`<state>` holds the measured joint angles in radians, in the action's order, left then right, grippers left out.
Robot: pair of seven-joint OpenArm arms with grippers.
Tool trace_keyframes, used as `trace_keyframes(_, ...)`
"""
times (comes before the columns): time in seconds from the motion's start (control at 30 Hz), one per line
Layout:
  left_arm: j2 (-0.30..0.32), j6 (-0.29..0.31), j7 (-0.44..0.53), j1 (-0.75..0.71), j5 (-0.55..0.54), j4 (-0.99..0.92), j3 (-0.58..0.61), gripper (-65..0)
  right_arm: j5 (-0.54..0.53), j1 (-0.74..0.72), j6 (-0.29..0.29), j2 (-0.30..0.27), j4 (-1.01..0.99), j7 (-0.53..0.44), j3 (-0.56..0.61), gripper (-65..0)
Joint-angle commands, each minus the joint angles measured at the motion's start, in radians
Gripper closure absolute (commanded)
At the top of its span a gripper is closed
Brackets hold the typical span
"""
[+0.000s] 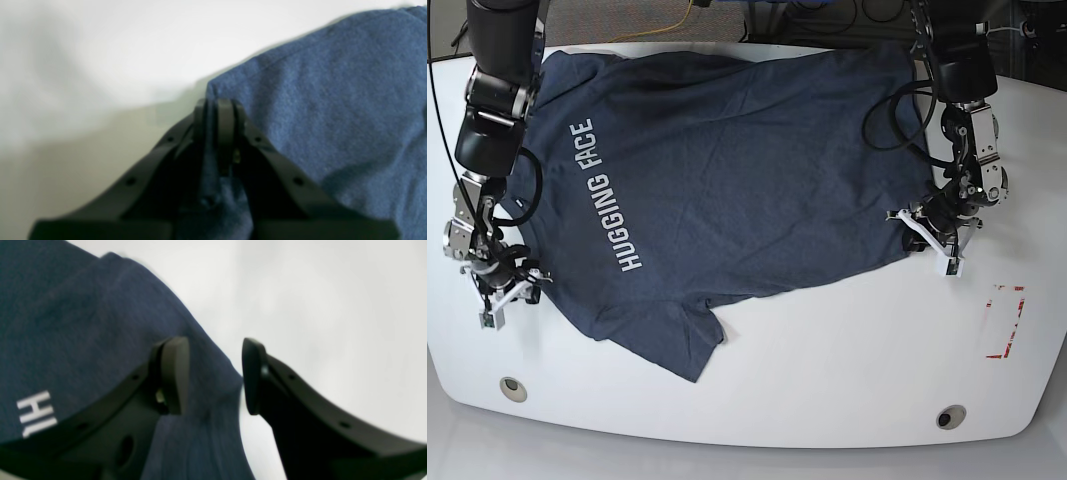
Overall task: Layout the t-shirt on the table in an organized manner, then fold the t-shirt properly
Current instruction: 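Release the right gripper and move it down along the shirt's side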
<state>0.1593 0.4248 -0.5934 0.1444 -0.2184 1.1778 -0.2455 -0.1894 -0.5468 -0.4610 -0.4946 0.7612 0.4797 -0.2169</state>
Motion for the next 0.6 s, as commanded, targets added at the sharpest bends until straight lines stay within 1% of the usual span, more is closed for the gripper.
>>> trace_keyframes(0.0, 0.003, -0.001, -0.072, -0.006, 0.032, -0.003, 0.005, -3.1, -0.005, -0.095, 0.0, -0.009, -0.044, -0.057, 0.021, -25.6)
trace_keyframes(0.1, 0.003, -0.001, -0.072, -0.006, 0.032, -0.003, 0.005, -3.1, -0.005, -0.141, 0.0, -0.005, -0.113, -0.089, 0.061, -25.6)
trace_keyframes(0.2, 0.003, -0.001, -0.072, -0.006, 0.032, -0.003, 0.005, -3.1, -0.005, -0.174, 0.006, -0.002, -0.174, -0.146, 0.103, -25.6)
trace_keyframes(0.23, 0.003, -0.001, -0.072, -0.006, 0.032, -0.003, 0.005, -3.1, -0.003, -0.19, 0.008, -0.002, -0.214, -0.183, 0.127, -25.6)
trace_keyframes(0.4, 0.004, -0.001, -0.072, -0.007, 0.032, 0.0, 0.005, -3.1, -0.003, -0.244, 0.009, 0.0, -0.352, -0.275, 0.205, -25.6)
trace_keyframes(0.57, 0.004, -0.001, -0.072, -0.03, 0.032, 0.032, 0.005, -3.1, -0.003, -0.266, 0.009, 0.0, -0.457, -0.339, 0.248, -25.6)
